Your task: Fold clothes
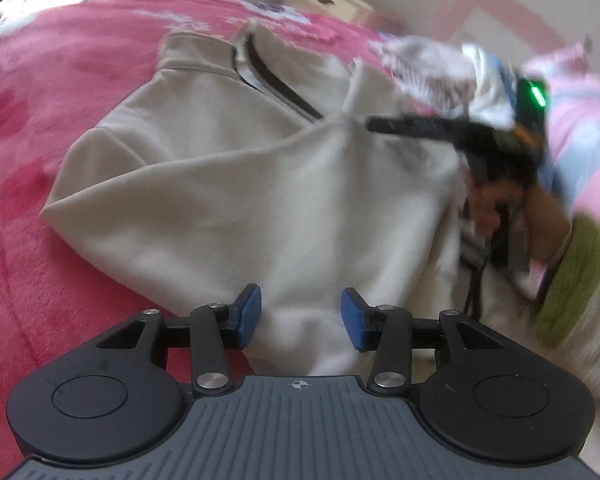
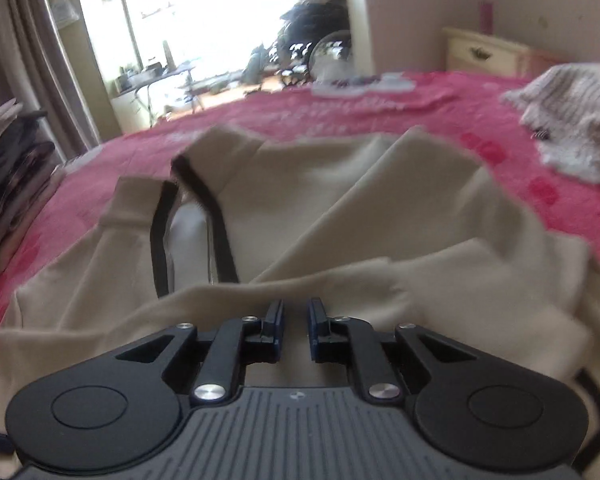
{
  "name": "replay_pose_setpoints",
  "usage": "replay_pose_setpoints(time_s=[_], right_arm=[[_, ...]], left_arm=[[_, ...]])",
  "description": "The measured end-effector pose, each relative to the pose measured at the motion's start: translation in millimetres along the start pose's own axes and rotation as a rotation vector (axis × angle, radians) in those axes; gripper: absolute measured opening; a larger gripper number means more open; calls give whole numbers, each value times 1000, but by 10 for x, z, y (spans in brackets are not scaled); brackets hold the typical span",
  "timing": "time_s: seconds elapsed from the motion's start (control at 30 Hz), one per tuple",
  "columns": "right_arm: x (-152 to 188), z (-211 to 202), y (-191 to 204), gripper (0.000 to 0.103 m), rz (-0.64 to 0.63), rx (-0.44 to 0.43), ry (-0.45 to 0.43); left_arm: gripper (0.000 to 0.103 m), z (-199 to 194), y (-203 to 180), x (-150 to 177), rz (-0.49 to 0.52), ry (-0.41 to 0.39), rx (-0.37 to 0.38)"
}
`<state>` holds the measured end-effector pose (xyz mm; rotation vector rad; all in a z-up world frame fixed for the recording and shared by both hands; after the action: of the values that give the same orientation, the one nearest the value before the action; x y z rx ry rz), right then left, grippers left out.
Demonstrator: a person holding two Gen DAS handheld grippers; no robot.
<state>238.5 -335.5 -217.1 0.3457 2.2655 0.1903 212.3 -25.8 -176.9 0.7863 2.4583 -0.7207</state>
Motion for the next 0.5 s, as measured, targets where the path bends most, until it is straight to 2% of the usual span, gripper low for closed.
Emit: replay_pose_setpoints(time_s=[0.1,0.17,0.23,0.3,0.33,0.4,0.47,0.5], right_arm=[[25,-39,-65,16,7,26,-18],[42,-66,-108,14,11,43,-31],[75,29,-292,9,98,42,-50],[24,31,-352,5,174,41,-56],[-9,-4,-317,9,177,48,-59],[-44,-134,-127,11,101,42,-75],[-13,-307,136,11,11,-35,-88],[15,-356,284,11,-33,-82,-82]], left_arm=[[45,-112,164,-84,-70,-83,-10],[45,-43,284,-102,-119,-86,-107],[43,44,410,-91,-153,-68,-211],[42,49,477,-93,-163,-83,-223],[42,30,491,-121,-178,-87,-228],[44,-37,521,-134,-191,-125,-250],[44,-93,544,-110,-189,-158,-301],[44,-67,599,-109,-213,-150,-303]])
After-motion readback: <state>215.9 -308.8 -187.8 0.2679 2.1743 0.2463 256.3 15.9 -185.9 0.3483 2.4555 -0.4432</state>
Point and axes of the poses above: each gripper's, at about its wrist camera, not at the fingertips, and z roughly the way its jaws point, y to its left, x to its underside, the point moved 3 cm from there along z, roughly the way its jaws point, and after that the axes turned 7 degrees about -x, right-handed, at the moved point
